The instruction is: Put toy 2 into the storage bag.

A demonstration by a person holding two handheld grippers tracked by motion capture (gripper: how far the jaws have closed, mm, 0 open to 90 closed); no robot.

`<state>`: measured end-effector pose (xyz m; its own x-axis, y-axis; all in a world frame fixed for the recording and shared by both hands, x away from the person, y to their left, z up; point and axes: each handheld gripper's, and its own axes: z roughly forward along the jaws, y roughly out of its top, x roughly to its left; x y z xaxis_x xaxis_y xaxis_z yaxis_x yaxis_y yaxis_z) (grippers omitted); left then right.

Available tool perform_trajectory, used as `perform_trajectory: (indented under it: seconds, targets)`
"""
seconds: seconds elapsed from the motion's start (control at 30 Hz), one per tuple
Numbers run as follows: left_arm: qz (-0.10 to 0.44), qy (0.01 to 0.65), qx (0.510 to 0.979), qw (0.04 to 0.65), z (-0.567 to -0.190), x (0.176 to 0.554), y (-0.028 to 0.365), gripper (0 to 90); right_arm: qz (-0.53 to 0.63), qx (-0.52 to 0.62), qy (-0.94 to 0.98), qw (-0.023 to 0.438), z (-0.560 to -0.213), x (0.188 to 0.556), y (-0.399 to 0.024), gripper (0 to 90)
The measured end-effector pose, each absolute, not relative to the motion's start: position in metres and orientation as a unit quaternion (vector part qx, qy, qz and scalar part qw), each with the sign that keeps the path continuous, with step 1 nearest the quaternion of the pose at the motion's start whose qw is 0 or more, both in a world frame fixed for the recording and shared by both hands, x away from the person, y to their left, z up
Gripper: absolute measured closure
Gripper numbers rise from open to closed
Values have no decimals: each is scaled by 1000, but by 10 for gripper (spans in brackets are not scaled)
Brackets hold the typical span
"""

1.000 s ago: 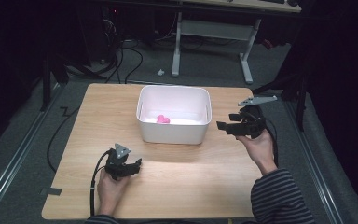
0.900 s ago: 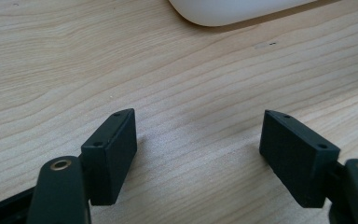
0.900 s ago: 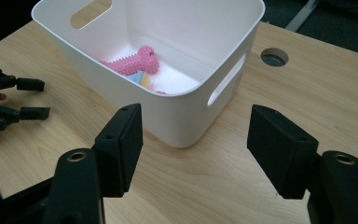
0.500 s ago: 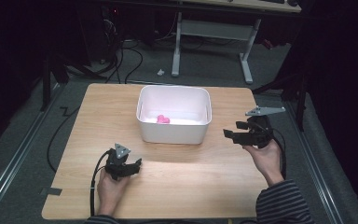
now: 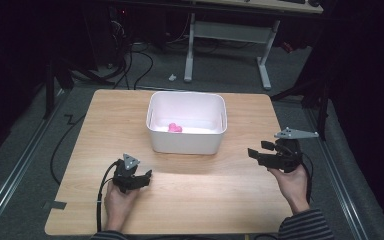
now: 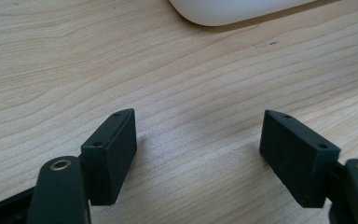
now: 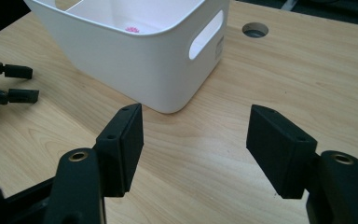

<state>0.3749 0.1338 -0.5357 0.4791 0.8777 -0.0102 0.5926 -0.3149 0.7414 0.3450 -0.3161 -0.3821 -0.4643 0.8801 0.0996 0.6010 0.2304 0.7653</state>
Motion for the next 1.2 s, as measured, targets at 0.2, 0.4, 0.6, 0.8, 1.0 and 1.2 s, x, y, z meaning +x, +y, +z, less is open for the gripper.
perform_trajectory:
  seconds: [0.2,0.4,0.6,0.8,1.0,1.2]
  targets:
    - [203,468,785,351,-536,375,134,276,399,498,750,174,-401,337,-322,369]
    - [203,468,785,351,-536,375,134,276,411,513,736,165,-420,333,-327,373]
    - [203,468,785,351,-536,375,134,276,413,521,730,159,-433,332,-329,374]
    - [203,468,785,351,-536,375,134,276,409,526,729,155,-446,335,-325,374]
    - [203,468,785,351,-536,375,134,275,407,530,729,150,-462,340,-320,376]
    - [203,468,785,351,-536,375,134,276,402,535,728,149,-480,344,-313,376]
